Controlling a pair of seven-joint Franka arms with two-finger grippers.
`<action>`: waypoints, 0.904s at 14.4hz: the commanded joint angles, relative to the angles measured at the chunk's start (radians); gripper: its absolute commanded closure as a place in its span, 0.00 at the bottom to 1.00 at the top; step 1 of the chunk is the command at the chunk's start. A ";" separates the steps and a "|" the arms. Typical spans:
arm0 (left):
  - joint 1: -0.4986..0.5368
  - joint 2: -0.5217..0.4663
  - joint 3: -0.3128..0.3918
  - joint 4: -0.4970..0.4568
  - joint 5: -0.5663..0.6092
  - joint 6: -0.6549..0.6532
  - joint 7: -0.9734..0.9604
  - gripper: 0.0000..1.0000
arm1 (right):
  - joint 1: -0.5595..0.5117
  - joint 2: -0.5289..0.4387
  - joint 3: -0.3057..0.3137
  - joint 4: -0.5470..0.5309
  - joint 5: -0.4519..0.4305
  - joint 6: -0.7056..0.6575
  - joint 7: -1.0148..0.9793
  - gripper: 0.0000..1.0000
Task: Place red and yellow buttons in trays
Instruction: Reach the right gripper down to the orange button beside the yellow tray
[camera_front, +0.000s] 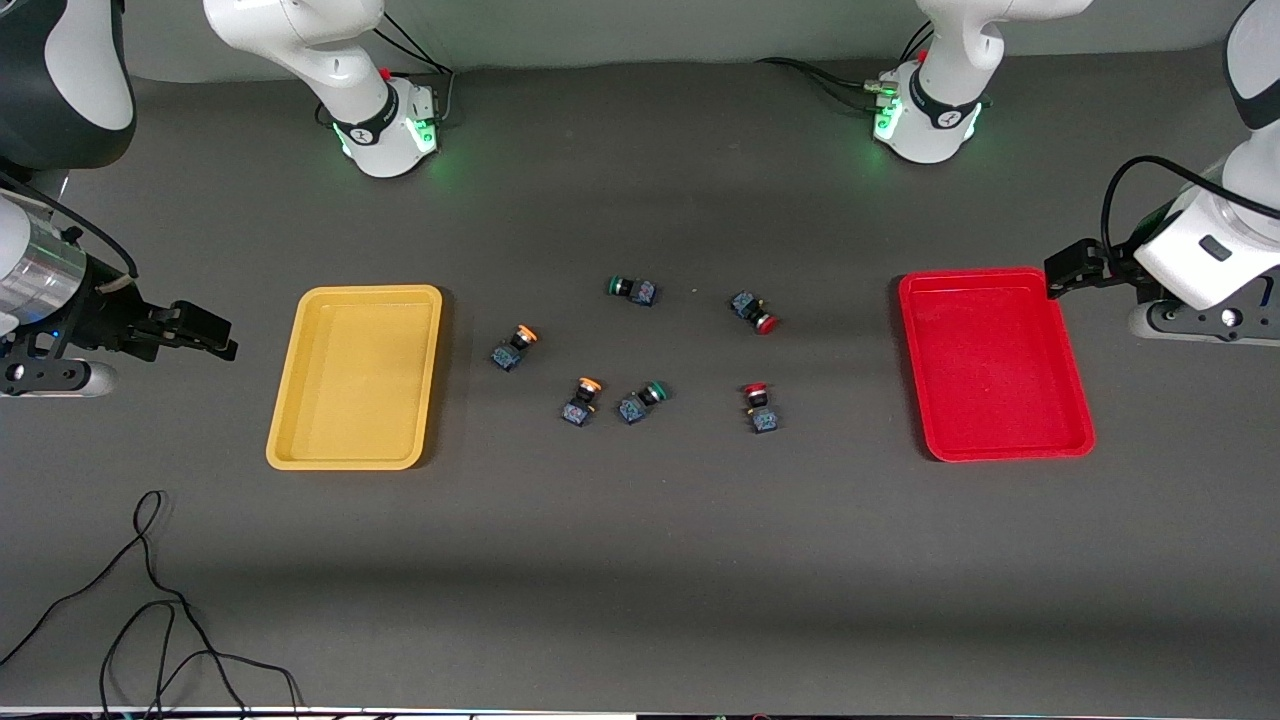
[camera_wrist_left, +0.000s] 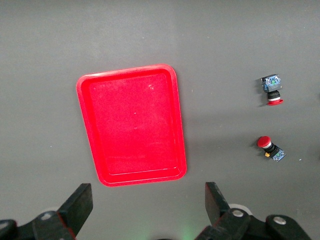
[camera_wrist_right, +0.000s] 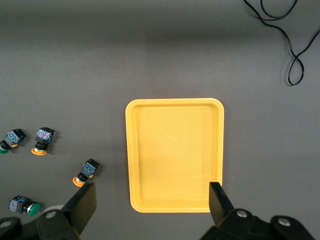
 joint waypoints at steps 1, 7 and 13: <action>-0.004 -0.016 0.006 0.011 -0.003 -0.016 -0.013 0.00 | 0.022 0.019 -0.003 0.024 0.011 -0.008 -0.006 0.00; -0.012 -0.027 0.001 0.001 0.003 -0.018 -0.016 0.00 | 0.124 0.103 -0.003 0.050 0.041 0.011 0.084 0.00; -0.013 -0.029 0.000 -0.018 0.003 -0.006 -0.018 0.00 | 0.243 0.252 -0.003 -0.068 0.072 0.195 0.363 0.00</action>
